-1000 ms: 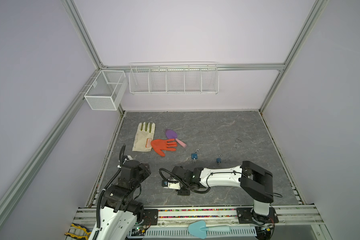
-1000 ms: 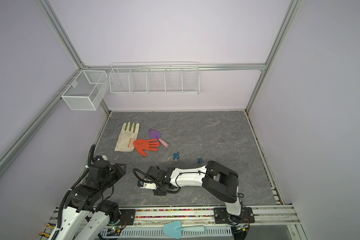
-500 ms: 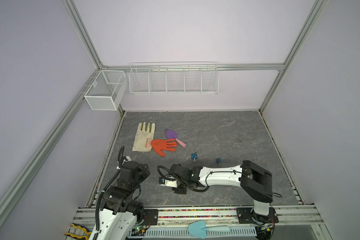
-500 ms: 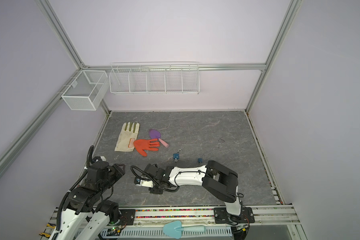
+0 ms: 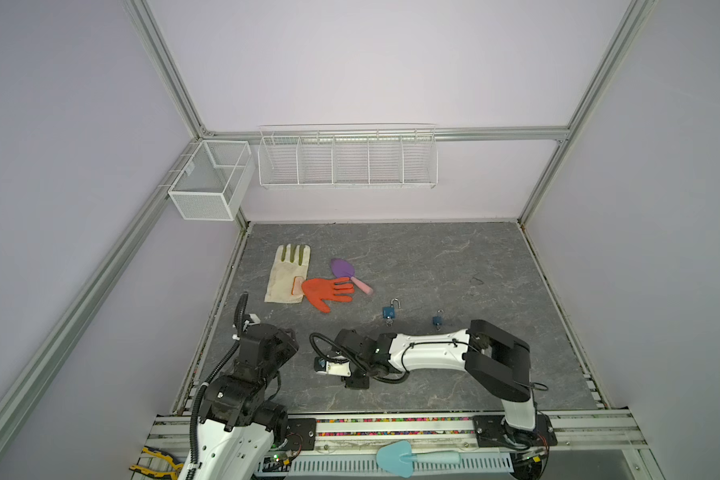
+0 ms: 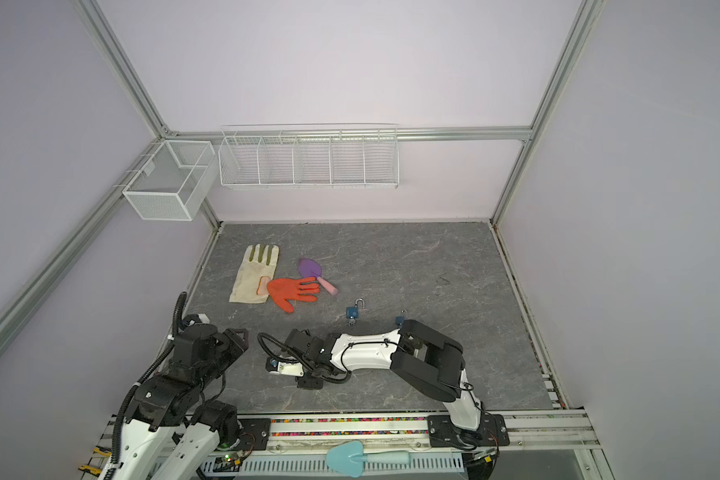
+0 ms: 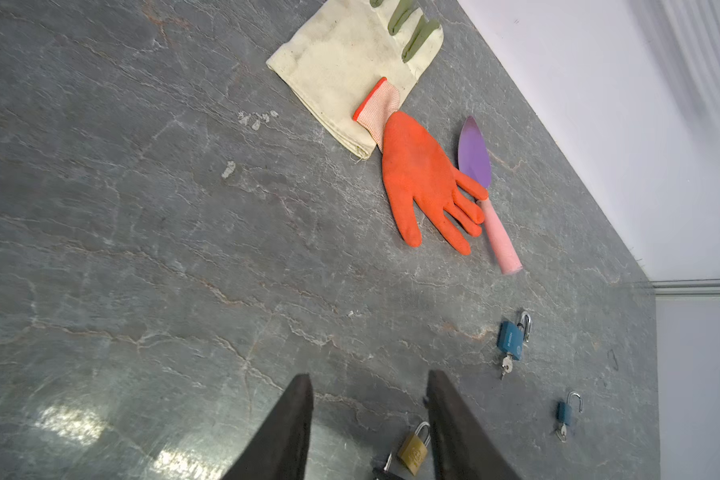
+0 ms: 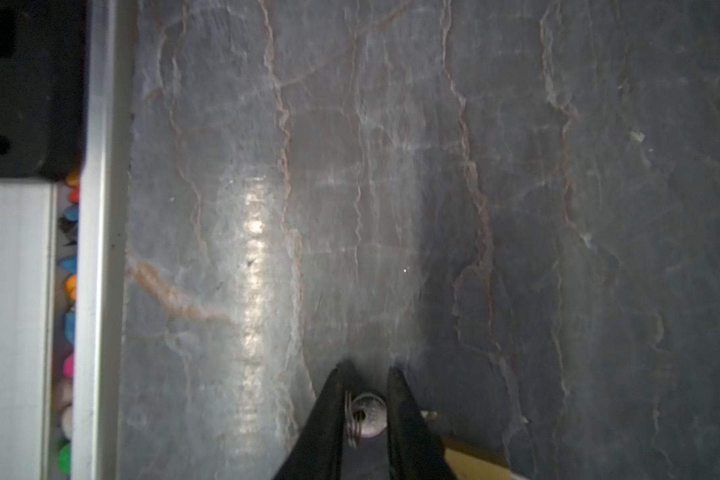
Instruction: Unlock with the key
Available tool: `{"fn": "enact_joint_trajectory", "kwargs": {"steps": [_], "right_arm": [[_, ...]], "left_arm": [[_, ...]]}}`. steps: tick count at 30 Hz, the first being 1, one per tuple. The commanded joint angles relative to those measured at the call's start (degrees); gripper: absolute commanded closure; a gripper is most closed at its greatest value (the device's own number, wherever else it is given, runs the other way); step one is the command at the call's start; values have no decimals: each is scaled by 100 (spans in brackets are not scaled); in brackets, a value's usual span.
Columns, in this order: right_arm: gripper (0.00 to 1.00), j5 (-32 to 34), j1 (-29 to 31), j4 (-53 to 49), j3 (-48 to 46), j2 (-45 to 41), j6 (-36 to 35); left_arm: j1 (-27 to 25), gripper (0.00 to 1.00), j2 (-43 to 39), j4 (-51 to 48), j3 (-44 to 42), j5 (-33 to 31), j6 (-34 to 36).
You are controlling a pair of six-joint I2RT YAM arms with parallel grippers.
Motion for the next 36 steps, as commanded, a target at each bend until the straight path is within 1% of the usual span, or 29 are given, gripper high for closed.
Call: {"fn": "enact_joint_trajectory", "kwargs": {"steps": [1,10,12,16,19,25,27,29,33,36], "right_arm": [[81,-123,-33,-64,51,84,-150],[90,-204,-75,15,-127,-323,30],[93,-242,-102,83,-176,-535,155],[94,-451,-265,271,-333,-938,621],[94,-672,-464,483,-563,-1320,1149],[94,-748,-702,664,-820,-2114,2185],[94,-890,-914,866,-993,-2422,2742],[94,-1193,-1178,1176,-1185,-2713,3312],[93,-1209,-1589,1523,-1473,-3314,4206],[94,-1096,-1860,1587,-1550,-3752,4691]], "left_arm": [[42,54,-13,-182,107,-127,-73],[41,54,4,-73,142,-50,-148],[37,54,-1,-33,173,0,-176],[39,54,16,74,263,147,-223],[40,54,44,216,331,327,-265],[41,52,275,800,509,919,-431],[36,51,402,1241,520,1273,-515],[36,50,537,1698,503,1559,-624],[-1,49,969,2697,462,2120,-825],[-227,48,1298,3527,417,2283,-1064]]}}
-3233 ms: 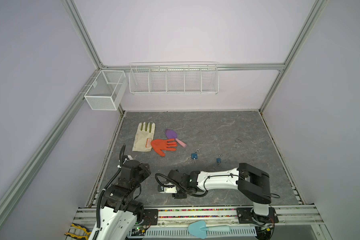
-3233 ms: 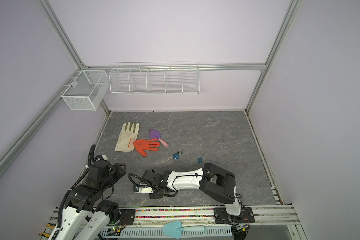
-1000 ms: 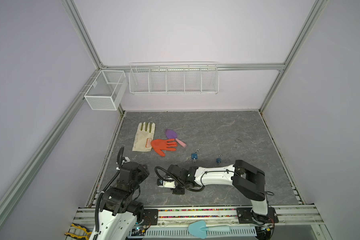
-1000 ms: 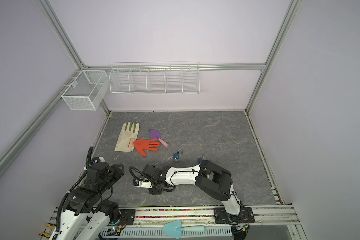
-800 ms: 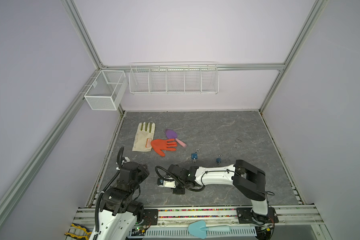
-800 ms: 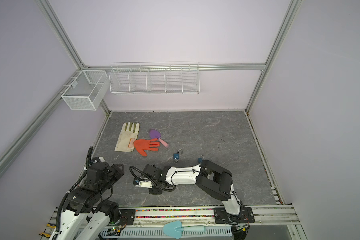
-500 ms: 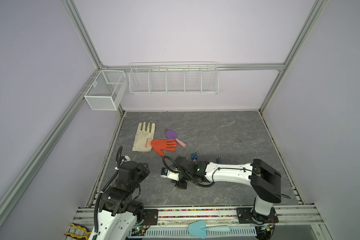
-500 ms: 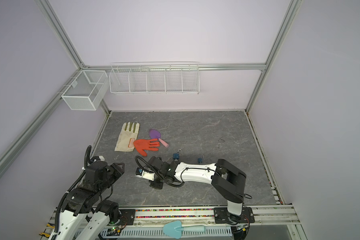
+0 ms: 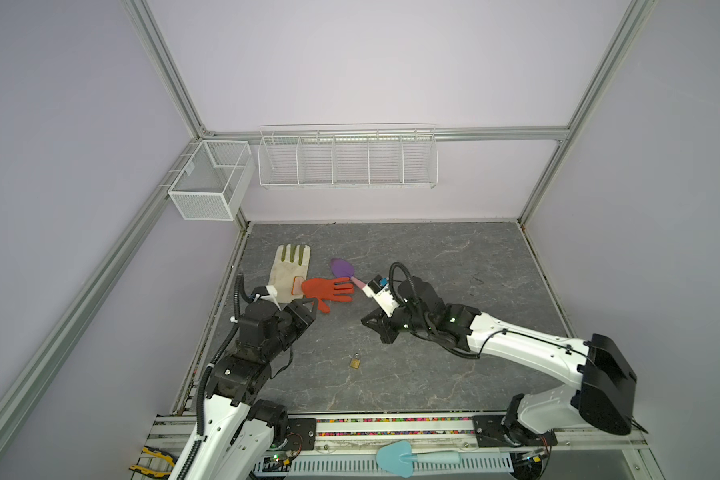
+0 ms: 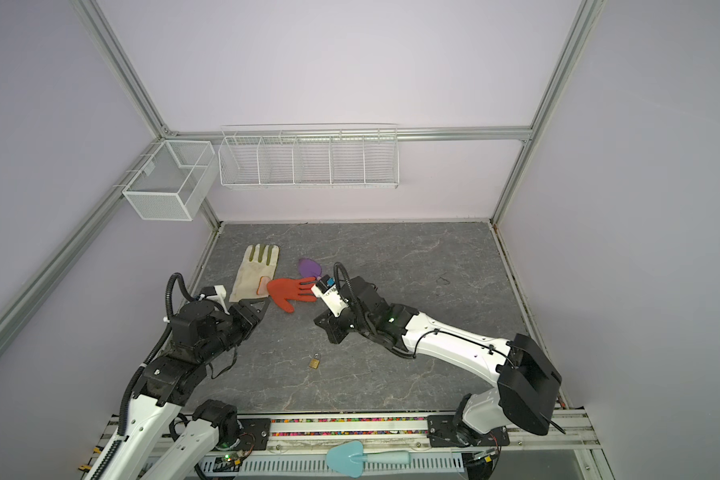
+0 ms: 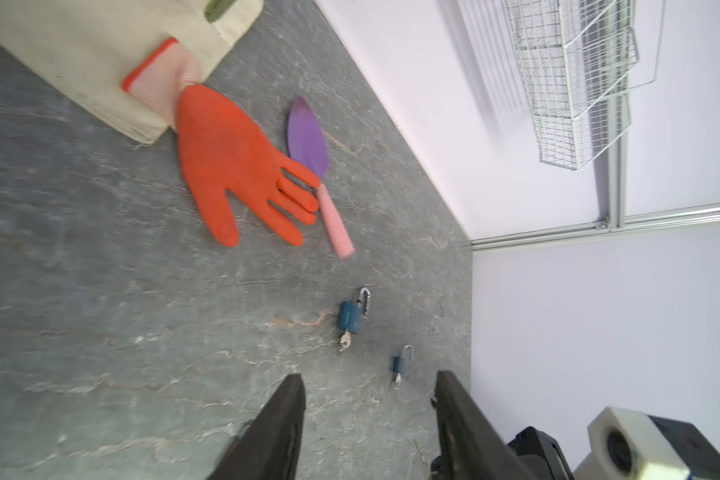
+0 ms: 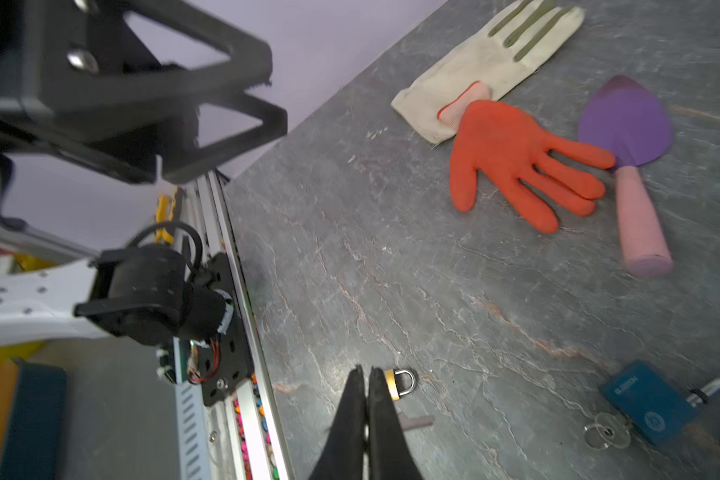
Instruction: Unlock with the key
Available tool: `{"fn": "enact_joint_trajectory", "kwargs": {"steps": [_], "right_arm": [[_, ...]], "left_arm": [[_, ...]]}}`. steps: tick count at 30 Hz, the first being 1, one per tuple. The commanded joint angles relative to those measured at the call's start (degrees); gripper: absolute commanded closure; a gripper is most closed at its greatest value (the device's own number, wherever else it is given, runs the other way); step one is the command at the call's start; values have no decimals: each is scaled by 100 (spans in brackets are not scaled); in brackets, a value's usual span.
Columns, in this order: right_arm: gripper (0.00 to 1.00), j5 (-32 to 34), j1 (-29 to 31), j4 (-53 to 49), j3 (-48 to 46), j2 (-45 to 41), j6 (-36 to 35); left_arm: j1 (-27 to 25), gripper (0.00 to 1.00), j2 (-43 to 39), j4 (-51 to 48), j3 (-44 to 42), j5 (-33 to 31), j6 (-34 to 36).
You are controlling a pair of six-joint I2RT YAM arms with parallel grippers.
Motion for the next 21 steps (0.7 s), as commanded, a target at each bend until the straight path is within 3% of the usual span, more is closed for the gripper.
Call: {"fn": "enact_joint_trajectory", "kwargs": {"steps": [1,4,9,13,17,21], "right_arm": [[94,-81,-247,450,-157,-556,1053],[94,108,-529,811,-357,-1042,1485],[94,502,-889,1141,-398,-1571,1995],[94,506,-1069,1609,-356,-1668,2438],[94,652,-1143,1254,68,-1504,2454],[94,786,-1156,1107,313,-1318,2423]], "left_arm": [[-290,48,277,1364,39,379,-448],[-792,47,618,1890,152,99,-657],[-1149,45,1224,3238,149,-41,-1288],[-1483,41,1796,4383,212,-287,-1240],[-1668,41,2344,4915,509,-194,-1181],[-1914,40,2525,5172,550,-470,-1630]]}}
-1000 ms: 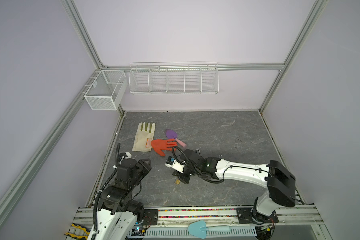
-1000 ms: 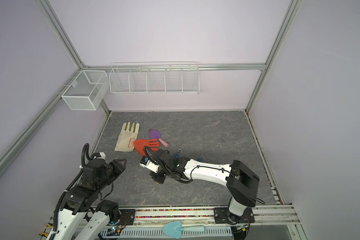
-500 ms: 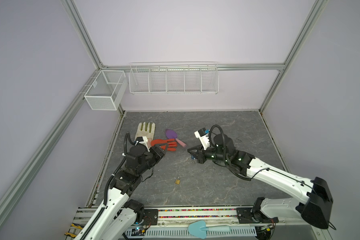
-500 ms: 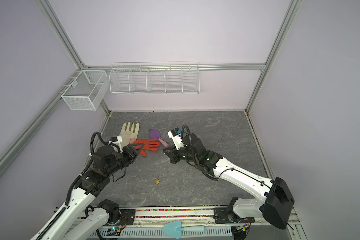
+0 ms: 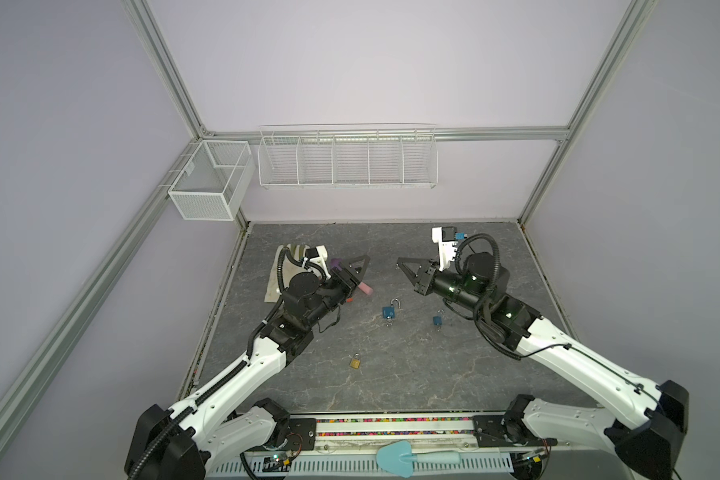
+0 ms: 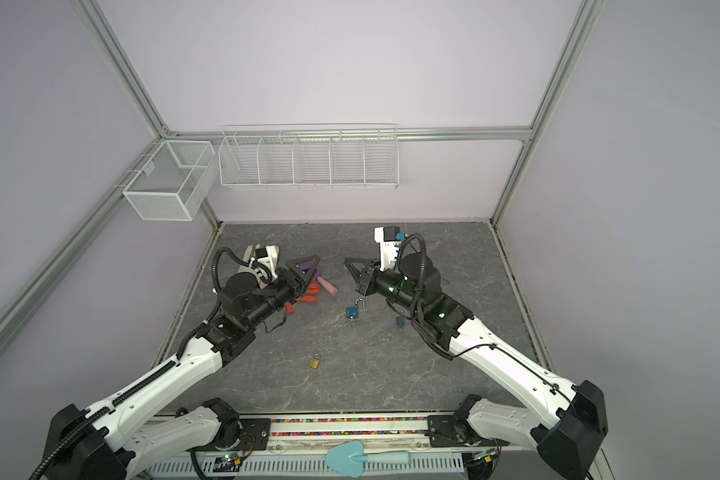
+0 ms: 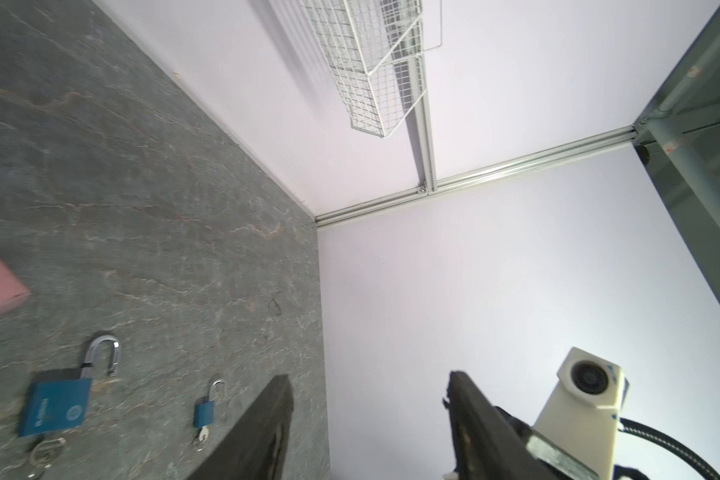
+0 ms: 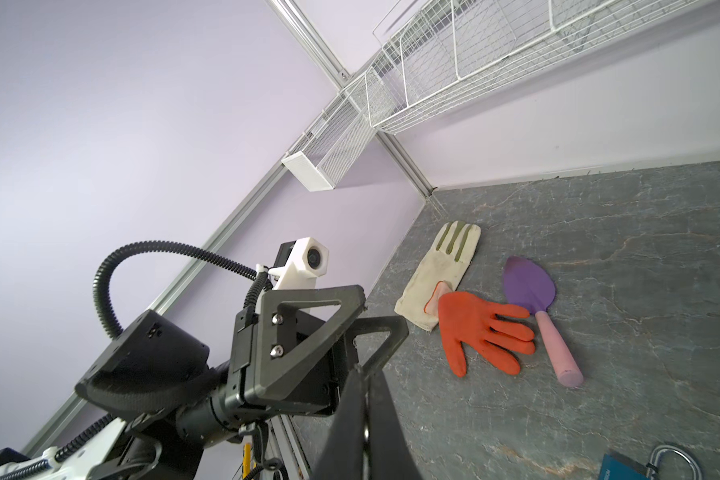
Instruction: Unlock with the key
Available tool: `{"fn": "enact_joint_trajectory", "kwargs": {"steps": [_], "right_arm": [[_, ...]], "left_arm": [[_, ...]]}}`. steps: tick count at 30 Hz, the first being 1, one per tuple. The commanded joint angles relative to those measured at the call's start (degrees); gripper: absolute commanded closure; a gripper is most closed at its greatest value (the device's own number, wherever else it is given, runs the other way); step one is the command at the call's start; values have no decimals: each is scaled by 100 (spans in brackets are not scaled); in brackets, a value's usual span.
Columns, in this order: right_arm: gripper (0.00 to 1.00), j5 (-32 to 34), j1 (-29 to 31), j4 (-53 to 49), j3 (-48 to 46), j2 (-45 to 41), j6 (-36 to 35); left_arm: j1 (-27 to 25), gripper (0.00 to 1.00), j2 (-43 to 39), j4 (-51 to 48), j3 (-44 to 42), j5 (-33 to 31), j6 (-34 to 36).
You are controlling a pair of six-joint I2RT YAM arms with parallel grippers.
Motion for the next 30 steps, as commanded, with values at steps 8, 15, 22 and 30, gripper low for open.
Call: {"fn": "enact_joint_trajectory", "kwargs": {"steps": [8,15,22,30], "right_arm": [[94,126,-68,360,298,486,-13],[94,-162,-62,895,310,775,-20],[94,-173,51,1176,312,976,-18],[94,-135,239,1337,266,1045,-131]], "left_arm": [[-434,37,-198,42,151,-914,-1780],[-570,37,-193,-165,159,-1022,-2423],[-723,36,-80,96,86,-1174,-2885],[-888,36,-53,84,124,-1384,-3214]]}}
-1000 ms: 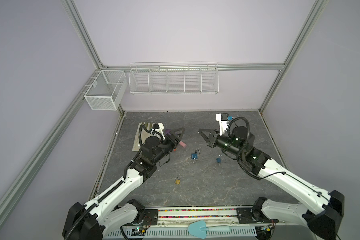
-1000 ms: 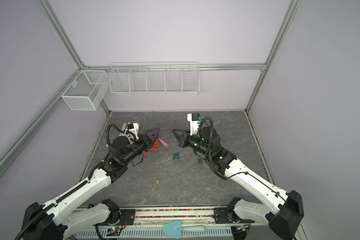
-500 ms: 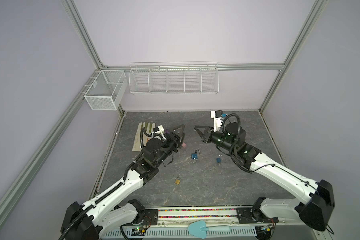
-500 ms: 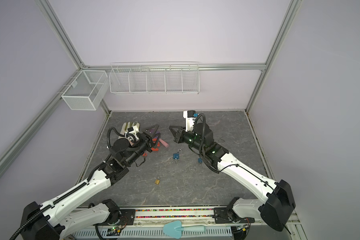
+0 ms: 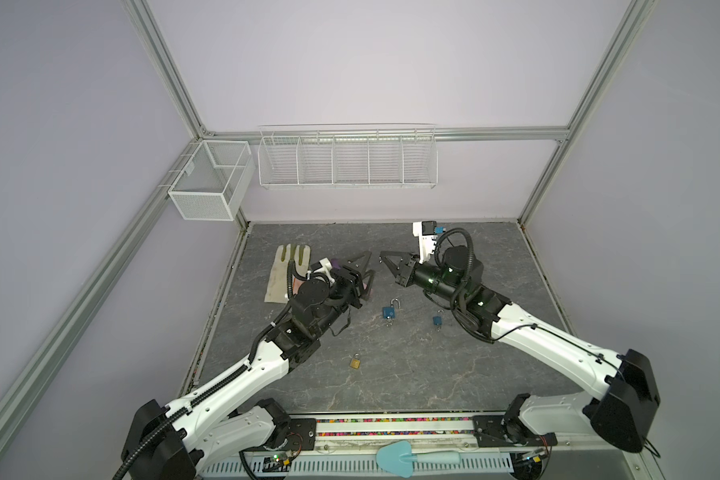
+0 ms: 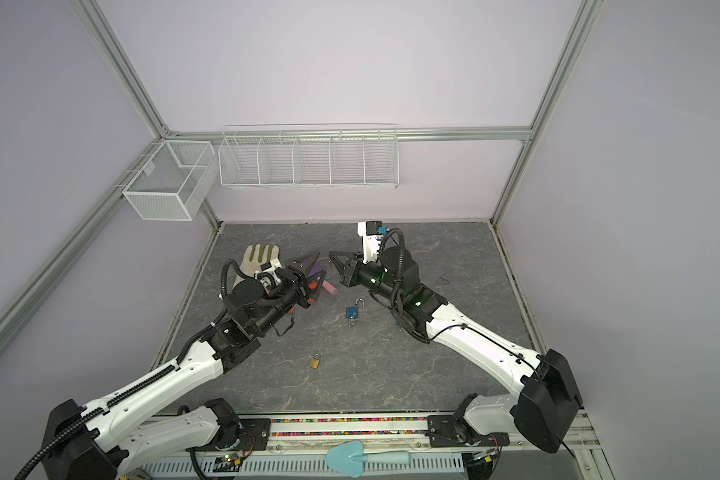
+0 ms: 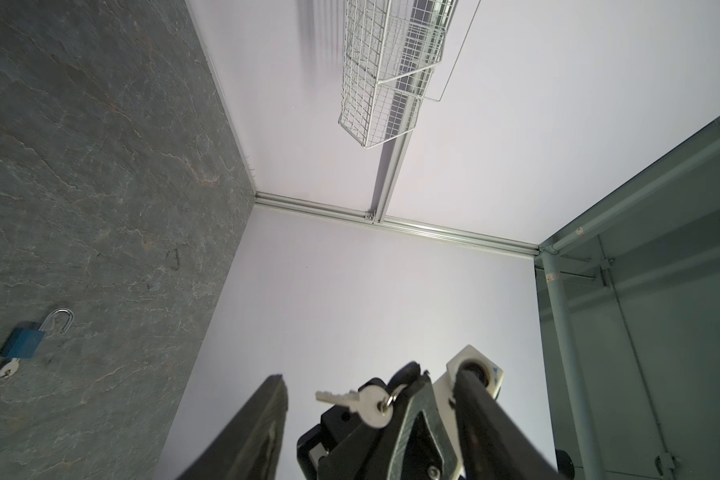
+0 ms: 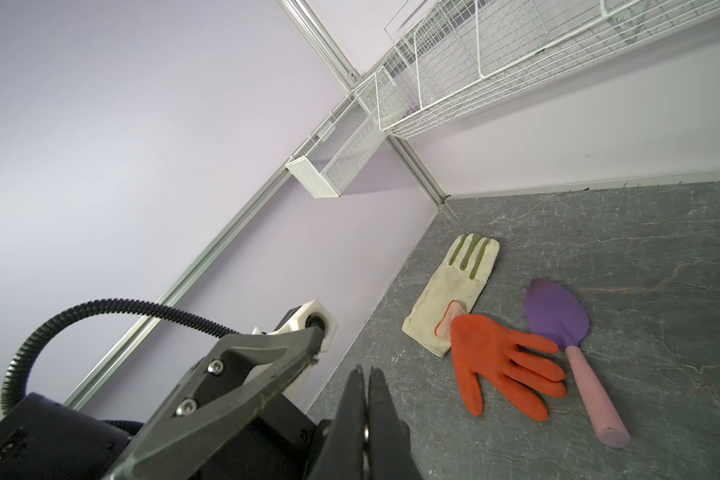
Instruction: Unlock with the key
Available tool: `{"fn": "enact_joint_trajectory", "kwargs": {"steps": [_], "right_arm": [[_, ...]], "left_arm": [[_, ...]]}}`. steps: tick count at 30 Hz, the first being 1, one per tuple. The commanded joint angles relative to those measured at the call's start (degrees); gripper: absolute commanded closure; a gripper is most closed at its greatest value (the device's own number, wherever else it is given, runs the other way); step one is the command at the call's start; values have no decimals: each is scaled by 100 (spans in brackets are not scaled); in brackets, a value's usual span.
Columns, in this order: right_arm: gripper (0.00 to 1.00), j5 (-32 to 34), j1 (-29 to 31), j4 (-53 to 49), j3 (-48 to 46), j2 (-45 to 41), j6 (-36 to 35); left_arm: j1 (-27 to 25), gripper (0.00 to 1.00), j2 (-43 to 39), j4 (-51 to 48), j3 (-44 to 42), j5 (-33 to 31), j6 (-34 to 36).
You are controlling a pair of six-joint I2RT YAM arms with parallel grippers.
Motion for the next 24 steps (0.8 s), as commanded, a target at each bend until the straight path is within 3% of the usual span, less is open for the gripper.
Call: {"fn": "enact_joint_trajectory", "kwargs": {"steps": [1,24], "right_arm": [[94,-14,114,326,95,75,-102],[94,-41,299,451,-20,92,-191]], "left_arm": [[-125,36,51,172,5,-256,-453],[-145,42,-309,119,-176,-804,-538]]}}
